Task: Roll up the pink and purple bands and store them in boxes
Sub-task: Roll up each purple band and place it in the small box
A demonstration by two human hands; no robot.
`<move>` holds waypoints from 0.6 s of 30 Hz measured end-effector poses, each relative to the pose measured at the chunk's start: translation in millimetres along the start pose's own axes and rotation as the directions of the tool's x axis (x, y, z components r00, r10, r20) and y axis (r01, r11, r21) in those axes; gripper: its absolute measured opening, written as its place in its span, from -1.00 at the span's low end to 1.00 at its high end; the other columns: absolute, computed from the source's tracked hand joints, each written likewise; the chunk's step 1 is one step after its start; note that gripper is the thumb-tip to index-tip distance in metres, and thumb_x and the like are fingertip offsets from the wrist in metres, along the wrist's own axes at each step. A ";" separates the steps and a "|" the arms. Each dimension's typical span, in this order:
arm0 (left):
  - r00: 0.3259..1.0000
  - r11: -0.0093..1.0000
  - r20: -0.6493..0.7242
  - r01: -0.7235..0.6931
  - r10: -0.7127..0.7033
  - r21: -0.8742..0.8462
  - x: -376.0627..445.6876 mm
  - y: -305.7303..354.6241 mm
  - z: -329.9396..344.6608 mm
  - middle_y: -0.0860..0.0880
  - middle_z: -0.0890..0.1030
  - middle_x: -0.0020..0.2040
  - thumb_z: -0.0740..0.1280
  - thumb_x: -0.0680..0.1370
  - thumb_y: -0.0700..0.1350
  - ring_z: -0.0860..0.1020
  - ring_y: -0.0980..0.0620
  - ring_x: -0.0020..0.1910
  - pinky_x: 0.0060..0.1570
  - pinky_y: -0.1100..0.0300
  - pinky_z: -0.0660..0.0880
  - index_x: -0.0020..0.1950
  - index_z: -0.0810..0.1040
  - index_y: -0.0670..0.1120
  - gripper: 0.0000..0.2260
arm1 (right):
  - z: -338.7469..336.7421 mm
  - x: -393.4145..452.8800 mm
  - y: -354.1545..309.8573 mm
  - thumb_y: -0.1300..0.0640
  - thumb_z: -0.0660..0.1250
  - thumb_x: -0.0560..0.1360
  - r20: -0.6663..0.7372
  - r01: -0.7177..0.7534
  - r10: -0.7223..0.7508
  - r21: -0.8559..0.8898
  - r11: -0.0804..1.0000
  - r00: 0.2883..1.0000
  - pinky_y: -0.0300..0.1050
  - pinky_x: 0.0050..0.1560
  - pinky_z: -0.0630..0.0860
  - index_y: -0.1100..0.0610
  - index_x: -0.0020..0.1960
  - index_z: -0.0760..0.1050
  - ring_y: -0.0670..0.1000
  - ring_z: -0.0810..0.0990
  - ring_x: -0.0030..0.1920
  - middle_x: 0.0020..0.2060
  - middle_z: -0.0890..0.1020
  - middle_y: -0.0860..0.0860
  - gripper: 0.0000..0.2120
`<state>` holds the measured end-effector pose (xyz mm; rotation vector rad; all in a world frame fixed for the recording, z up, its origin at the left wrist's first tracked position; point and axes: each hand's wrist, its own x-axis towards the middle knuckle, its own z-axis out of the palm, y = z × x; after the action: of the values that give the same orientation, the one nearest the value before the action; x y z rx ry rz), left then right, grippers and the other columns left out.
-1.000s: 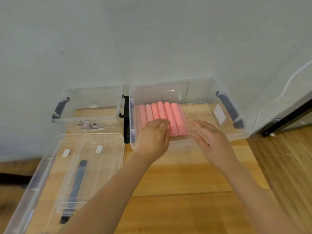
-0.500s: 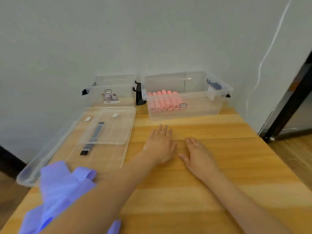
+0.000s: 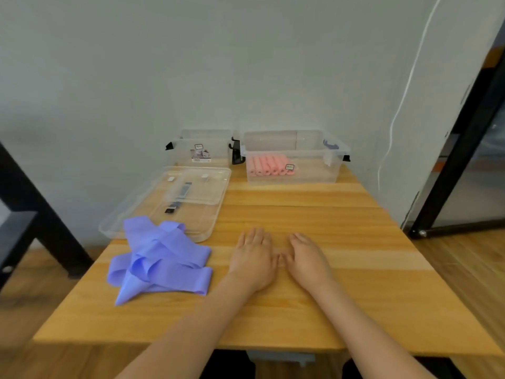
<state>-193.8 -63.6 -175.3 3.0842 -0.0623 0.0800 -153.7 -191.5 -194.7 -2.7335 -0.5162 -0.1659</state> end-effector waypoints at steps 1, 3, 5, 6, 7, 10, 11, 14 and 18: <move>1.000 1.000 -0.019 0.006 -0.005 0.022 -2.8 -8.2 -7.0 -0.13 0.01 0.53 -0.01 0.62 0.06 -0.06 -0.06 0.51 0.45 0.01 -0.12 0.52 0.01 -0.17 -0.47 | 1.2 4.3 -9.5 0.06 0.15 0.56 -0.007 0.027 -0.027 0.020 0.999 1.000 -0.14 0.42 0.15 0.21 0.44 0.24 0.02 0.24 0.43 0.41 0.32 0.11 -0.52; 0.998 0.997 -0.050 0.038 -0.035 0.061 -10.7 -30.5 -17.3 -0.12 -0.03 0.54 -0.02 0.63 0.06 -0.11 -0.07 0.51 0.45 0.01 -0.16 0.52 -0.02 -0.16 -0.47 | 6.8 13.0 -36.5 0.11 0.18 0.53 -0.017 0.121 -0.120 0.069 0.990 0.993 -0.13 0.39 0.20 0.23 0.39 0.31 0.04 0.30 0.39 0.37 0.38 0.13 -0.54; 0.992 0.988 -0.076 0.112 -0.104 0.106 -22.0 -58.3 -23.3 -0.12 -0.08 0.54 0.00 0.62 0.05 -0.15 -0.08 0.51 0.45 0.00 -0.19 0.52 -0.04 -0.16 -0.46 | 16.0 19.6 -69.9 0.14 0.19 0.50 0.006 0.221 -0.224 0.151 0.964 0.975 -0.10 0.32 0.30 0.23 0.28 0.44 0.08 0.40 0.31 0.27 0.49 0.13 -0.63; 0.983 0.978 -0.089 0.172 -0.162 0.120 -27.7 -74.1 -24.9 -0.13 -0.09 0.54 0.00 0.62 0.04 -0.16 -0.08 0.51 0.44 0.00 -0.20 0.52 -0.06 -0.16 -0.46 | 21.8 22.7 -86.8 0.15 0.20 0.50 0.028 0.254 -0.265 0.209 0.944 0.964 -0.08 0.26 0.36 0.22 0.19 0.50 0.10 0.46 0.25 0.20 0.54 0.13 -0.69; 0.968 0.963 -0.102 0.239 -0.227 0.127 -33.5 -89.7 -26.5 -0.13 -0.10 0.54 -0.01 0.61 0.05 -0.15 -0.08 0.51 0.44 0.00 -0.19 0.52 -0.07 -0.16 -0.45 | 27.9 25.5 -102.8 0.14 0.22 0.49 0.059 0.261 -0.286 0.272 0.926 0.956 -0.05 0.19 0.41 0.21 0.10 0.54 0.12 0.50 0.18 0.12 0.58 0.12 -0.74; 0.936 0.922 -0.078 0.353 -0.344 0.161 -47.7 -128.8 -24.6 -0.13 -0.05 0.53 -0.11 0.61 0.08 -0.09 -0.08 0.51 0.43 -0.01 -0.15 0.52 -0.08 -0.17 -0.45 | 46.1 33.7 -137.8 0.06 0.34 0.43 0.145 0.213 -0.281 0.362 0.907 0.949 -0.05 0.02 0.44 0.17 0.02 0.55 0.13 0.54 0.06 0.02 0.59 0.11 -0.77; 0.940 0.926 -0.037 0.341 -0.340 0.163 -50.9 -136.7 -21.1 -0.12 -0.05 0.54 -0.13 0.61 0.10 -0.10 -0.08 0.51 0.43 -0.01 -0.15 0.52 -0.09 -0.17 -0.44 | 50.6 35.9 -144.1 0.04 0.37 0.42 0.160 0.197 -0.266 0.352 0.915 0.951 -0.08 0.01 0.42 0.17 0.03 0.56 0.11 0.54 0.06 0.03 0.59 0.09 -0.75; 0.964 0.956 0.012 0.262 -0.265 0.132 -55.1 -145.3 -13.2 -0.07 -0.07 0.54 -0.34 0.41 0.25 -0.11 -0.04 0.51 0.43 0.01 -0.17 0.53 -0.06 -0.13 -0.23 | 52.3 42.4 -148.8 0.16 0.38 0.42 0.089 0.135 -0.186 0.407 0.903 0.978 -0.17 -0.10 0.34 0.20 -0.08 0.59 0.05 0.55 -0.05 -0.07 0.63 0.09 -0.88; 0.990 0.992 -0.064 0.127 -0.126 0.012 -42.1 -135.0 -12.2 -0.02 0.03 0.54 -0.33 0.25 0.33 -0.06 0.02 0.51 0.42 0.05 -0.20 0.52 0.07 -0.06 -0.08 | 33.6 55.2 -135.2 0.26 0.39 0.41 0.002 0.035 -0.047 0.630 0.776 0.999 -0.22 -0.25 0.31 0.26 -0.21 0.61 -0.05 0.50 -0.27 -0.26 0.65 0.14 -0.94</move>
<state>-230.8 73.5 -172.7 3.0893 0.1373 0.1723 -151.3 -43.3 -173.1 -2.0619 -0.5205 0.0248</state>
